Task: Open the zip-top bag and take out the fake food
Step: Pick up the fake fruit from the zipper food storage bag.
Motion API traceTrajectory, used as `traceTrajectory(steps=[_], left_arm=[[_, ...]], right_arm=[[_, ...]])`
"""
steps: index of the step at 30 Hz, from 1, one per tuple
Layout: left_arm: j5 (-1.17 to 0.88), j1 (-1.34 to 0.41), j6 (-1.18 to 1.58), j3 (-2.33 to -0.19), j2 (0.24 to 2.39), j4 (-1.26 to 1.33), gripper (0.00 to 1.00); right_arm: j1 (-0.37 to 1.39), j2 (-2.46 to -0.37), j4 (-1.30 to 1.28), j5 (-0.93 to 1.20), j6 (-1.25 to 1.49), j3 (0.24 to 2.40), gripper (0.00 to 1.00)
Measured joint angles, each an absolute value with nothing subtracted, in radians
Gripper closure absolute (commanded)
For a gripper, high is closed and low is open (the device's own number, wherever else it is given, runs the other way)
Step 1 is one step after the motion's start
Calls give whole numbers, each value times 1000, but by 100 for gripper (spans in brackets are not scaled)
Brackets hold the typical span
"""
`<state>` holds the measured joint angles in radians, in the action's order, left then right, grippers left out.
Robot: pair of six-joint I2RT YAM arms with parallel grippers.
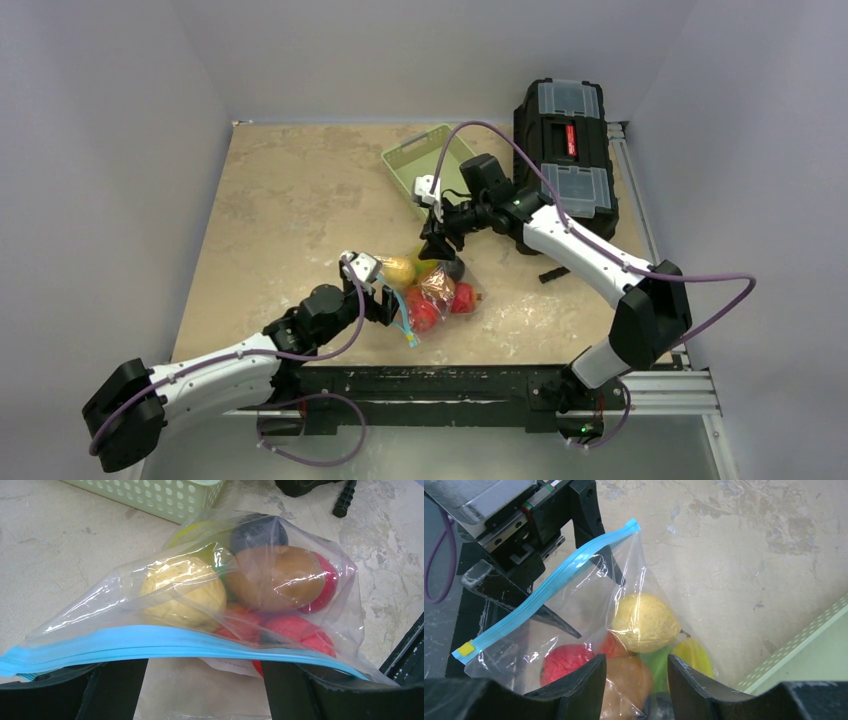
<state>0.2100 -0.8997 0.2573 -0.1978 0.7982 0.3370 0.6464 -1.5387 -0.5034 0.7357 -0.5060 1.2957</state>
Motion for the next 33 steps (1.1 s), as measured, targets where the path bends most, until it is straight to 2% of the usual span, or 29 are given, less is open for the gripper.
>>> traceTrajectory(steps=[17,23,26,30,33], left_arm=[[187,-900,241,-198,784,351,22],[187,-900,234,-198,775,351,24],[187,-900,223,-198,770,351,28],[188,-900,221,-197,768,351,40],[195,-900,218,-197,770,350,42]], right_arm=[[646,-1586,-530,697,-575,1356,53],[647,-1669,-542,673,-587,1422,62],[647,-1710,-543,659,-583,1437,65],[649,-1742,-544,630,-570,1440,67],[656,-1753,-543,601,-561,1441,69]])
